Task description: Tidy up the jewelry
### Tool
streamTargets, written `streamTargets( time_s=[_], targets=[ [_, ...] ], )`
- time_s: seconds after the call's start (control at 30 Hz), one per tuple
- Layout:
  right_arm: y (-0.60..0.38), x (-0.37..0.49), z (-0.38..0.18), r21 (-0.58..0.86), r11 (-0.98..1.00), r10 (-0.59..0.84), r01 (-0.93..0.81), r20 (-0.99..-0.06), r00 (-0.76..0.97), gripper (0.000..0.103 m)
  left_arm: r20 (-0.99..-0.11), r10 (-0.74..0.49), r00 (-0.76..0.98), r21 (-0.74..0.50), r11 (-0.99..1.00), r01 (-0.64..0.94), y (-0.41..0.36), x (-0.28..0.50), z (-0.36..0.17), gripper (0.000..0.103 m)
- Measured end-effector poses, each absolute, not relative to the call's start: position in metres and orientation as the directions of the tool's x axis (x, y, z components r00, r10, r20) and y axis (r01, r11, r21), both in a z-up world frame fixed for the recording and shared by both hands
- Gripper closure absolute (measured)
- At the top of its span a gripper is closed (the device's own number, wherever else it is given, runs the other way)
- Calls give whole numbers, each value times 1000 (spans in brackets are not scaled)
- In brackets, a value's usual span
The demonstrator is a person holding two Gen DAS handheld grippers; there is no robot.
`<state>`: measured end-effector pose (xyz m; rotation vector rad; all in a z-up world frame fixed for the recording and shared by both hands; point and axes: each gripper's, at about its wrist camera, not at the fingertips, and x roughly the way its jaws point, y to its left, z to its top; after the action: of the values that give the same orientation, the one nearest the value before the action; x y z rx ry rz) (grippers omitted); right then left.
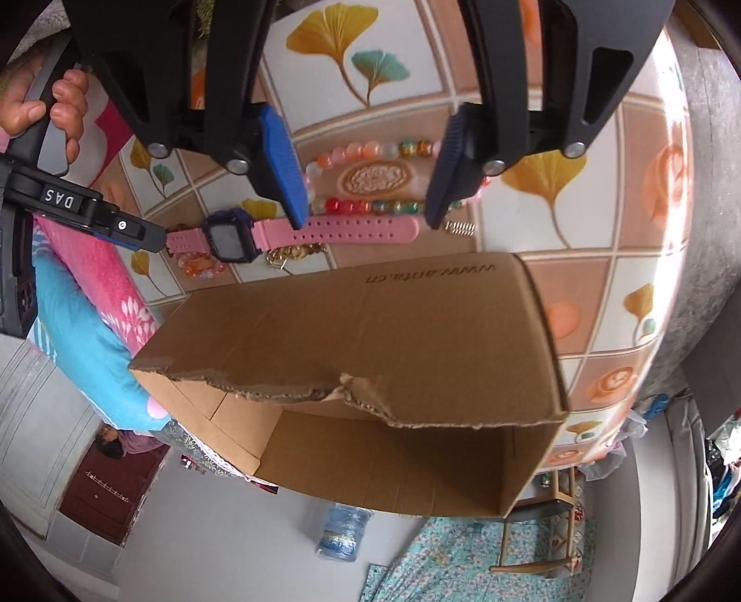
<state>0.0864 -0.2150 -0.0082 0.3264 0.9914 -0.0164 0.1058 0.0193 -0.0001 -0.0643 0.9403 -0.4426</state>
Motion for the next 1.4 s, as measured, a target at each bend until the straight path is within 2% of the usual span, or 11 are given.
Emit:
streamTargets(
  time_s=[0.07, 0.17, 0.37, 0.47, 0.83, 0.97, 1.17, 1.3, 1.4],
  targets=[
    [-217, 89, -11, 270, 948, 137, 170, -826, 546, 44, -770, -403, 495, -253, 905, 343, 17, 114, -3, 61],
    [-220, 94, -15, 273, 945, 138, 180, -833, 536, 51, -786, -394, 476, -251, 907, 338, 13, 123, -7, 64],
    [-218, 102, -22, 228, 957, 107, 177, -850, 516, 68, -827, -367, 427, -252, 919, 302, 10, 138, -18, 64],
    [-214, 104, -24, 198, 966, 87, 168, -855, 510, 72, -850, -345, 398, -244, 928, 283, 8, 144, -24, 64],
    [-200, 102, -24, 140, 981, 49, 137, -852, 521, 72, -853, -359, 379, -272, 925, 264, 5, 153, -26, 64],
    [-202, 100, -24, 146, 980, 54, 136, -850, 523, 72, -814, -414, 407, -330, 907, 262, 13, 149, -18, 64],
    [-204, 100, -25, 142, 981, 51, 133, -847, 529, 72, -733, -510, 449, -379, 855, 352, 12, 132, -1, 64],
    [-203, 99, -25, 137, 982, 48, 131, -846, 531, 72, -705, -565, 429, -459, 824, 332, 14, 132, -8, 64],
    [-202, 98, -24, 134, 982, 45, 130, -846, 531, 72, -703, -559, 440, -465, 829, 311, 16, 133, -11, 64]
  ],
)
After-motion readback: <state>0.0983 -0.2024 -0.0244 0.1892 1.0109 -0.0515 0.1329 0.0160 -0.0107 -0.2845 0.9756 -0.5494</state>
